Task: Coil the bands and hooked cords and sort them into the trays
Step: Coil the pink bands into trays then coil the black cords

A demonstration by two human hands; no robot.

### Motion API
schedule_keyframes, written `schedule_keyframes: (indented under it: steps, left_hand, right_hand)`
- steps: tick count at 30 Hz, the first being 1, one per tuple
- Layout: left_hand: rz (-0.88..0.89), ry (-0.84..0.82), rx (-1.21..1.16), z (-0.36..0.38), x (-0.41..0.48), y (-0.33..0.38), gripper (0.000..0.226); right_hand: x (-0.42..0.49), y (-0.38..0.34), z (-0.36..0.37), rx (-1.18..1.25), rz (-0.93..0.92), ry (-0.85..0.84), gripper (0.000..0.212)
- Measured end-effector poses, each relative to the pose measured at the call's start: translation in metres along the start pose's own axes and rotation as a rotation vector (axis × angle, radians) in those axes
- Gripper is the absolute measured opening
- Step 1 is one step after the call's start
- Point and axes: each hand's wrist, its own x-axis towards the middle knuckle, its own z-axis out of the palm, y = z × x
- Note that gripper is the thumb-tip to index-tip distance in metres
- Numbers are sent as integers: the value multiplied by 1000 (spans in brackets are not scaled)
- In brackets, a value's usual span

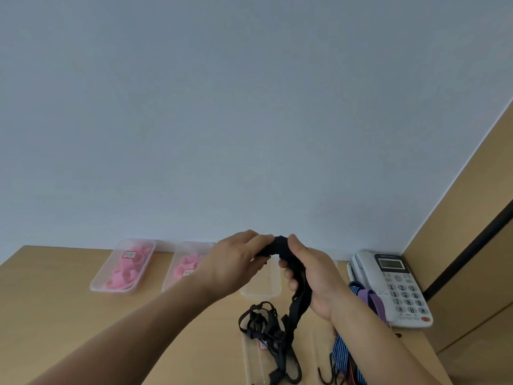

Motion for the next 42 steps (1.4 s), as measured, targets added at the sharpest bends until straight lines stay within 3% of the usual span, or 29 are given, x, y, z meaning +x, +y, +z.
schedule_keyframes:
  steps: [2, 5, 8, 11, 15, 18, 21, 26, 29, 32, 33, 35, 38, 42]
  left_hand:
    - [-201, -70, -199, -4, -1, 1, 45]
    - [-723, -399, -923, -20, 12, 2, 60]
    - [-730, -559, -1132, -29, 21, -4, 49]
    - [-696, -502, -1214, -27, 20, -5, 41]
    - [-717, -268, -1096, -21, 19, -1, 25]
    - [-674, -163, -843, -19, 22, 4, 26]
    - [-460, -17, -456, -10, 22, 12, 19]
    - [-59, 114, -150, 1, 19, 18, 27]
    - [-218, 95, -320, 3, 19, 17, 40]
    - [-639, -151, -849, -9, 24, 10, 66]
    - [-740, -256, -1007, -15, 26, 6, 63]
    - [-738, -439, -1153, -23, 28, 0, 45]
    - [-580, -437, -1089, -22, 28, 1, 30]
    - [-370, -156, -480, -11, 30, 6, 24]
  right_hand:
    - [0, 0, -2, -1, -68, -14, 56]
    - [-1, -2, -9, -59, -167, -117, 47]
    - [-2, -2, -8, -133, -239, -231, 39]
    - [-1, 0, -5, -59, -251, -128, 51]
    - [-1, 3, -3, -62, -238, -39, 54]
    - [-1, 7, 0, -128, -212, -14, 59]
    - [0, 9, 7, -96, -175, -7, 58]
    - [3, 3, 13, -12, -149, 36, 53]
    - [2, 0, 8, -49, -183, 24, 53]
    - [2, -1, 3, -61, -252, -37, 58]
    - [2, -2, 1, -64, -276, -61, 58]
    - [1, -2, -2, -84, -316, -109, 55]
    - [3, -1, -3, -134, -305, -65, 51]
    - [7, 4, 1, -223, -145, 71, 57]
